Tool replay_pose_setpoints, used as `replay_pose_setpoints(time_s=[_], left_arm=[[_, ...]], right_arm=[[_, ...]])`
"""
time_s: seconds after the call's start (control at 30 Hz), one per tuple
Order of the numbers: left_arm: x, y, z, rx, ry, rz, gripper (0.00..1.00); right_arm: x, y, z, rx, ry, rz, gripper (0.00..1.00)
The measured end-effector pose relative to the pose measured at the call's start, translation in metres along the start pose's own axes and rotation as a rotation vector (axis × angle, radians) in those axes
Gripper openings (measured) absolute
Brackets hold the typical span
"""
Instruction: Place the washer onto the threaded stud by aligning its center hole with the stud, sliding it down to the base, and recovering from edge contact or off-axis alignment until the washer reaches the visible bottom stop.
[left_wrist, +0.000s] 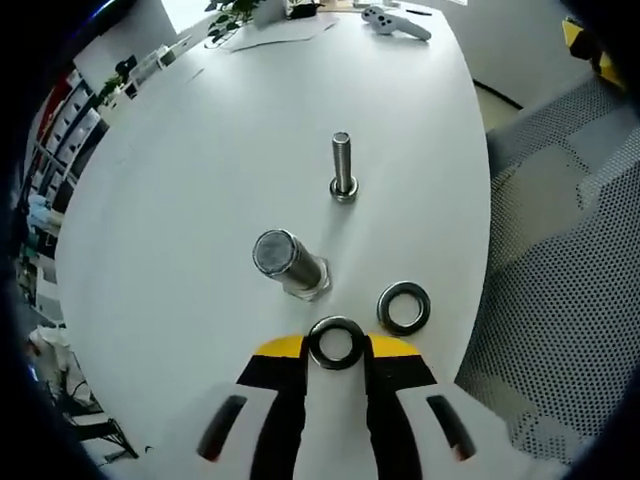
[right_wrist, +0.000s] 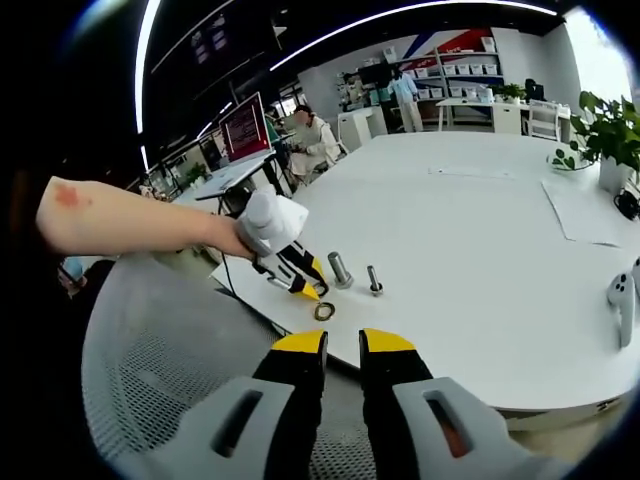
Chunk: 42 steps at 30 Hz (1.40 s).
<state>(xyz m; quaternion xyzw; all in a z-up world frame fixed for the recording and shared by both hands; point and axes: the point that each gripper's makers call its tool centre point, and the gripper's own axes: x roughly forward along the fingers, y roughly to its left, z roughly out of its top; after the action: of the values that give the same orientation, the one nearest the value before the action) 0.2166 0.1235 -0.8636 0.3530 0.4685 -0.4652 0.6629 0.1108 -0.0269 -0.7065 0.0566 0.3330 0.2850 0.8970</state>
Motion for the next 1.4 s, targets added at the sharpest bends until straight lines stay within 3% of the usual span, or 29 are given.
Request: replay_pose_setpoints(time_s=[0.2,0.37,0.8,1.0,1.17,1.4], left_arm=[[-0.0002,-0.0005,-0.0016,0.003,0.012,-0.015,0.21],[-0.0019,0.0005,-0.0064,-0.052,0.032,-0.009,0.21],[-0.0012,-0.0013,-0.0072,0.01,0.014,-0.013,0.21],[-0.0019,-0.0009,-0.0066,-0.002,0.014,-0.004,0.19],[-0.0032,-0.0033,-0.0058,0.063,0.013,0.02,0.19],[-0.0071,-0.0022,-0.0051,0.063,0.018,0.019,0.18]], right_arm=[[-0.0002,-0.0001,0.0003,0.0,-0.003,0.0,0.16],[-0.0003,-0.0001,0.001,0.002,-0.008,-0.001,0.16],[-0.0002,-0.0001,0.001,0.002,-0.008,-0.001,0.16],[-0.0003,-0.0004,0.0014,0.003,-0.011,-0.001,0.16],[-0.0001,-0.0003,0.002,0.004,-0.015,0.001,0.16],[0.0001,0.0,0.002,0.002,-0.013,0.002,0.16]])
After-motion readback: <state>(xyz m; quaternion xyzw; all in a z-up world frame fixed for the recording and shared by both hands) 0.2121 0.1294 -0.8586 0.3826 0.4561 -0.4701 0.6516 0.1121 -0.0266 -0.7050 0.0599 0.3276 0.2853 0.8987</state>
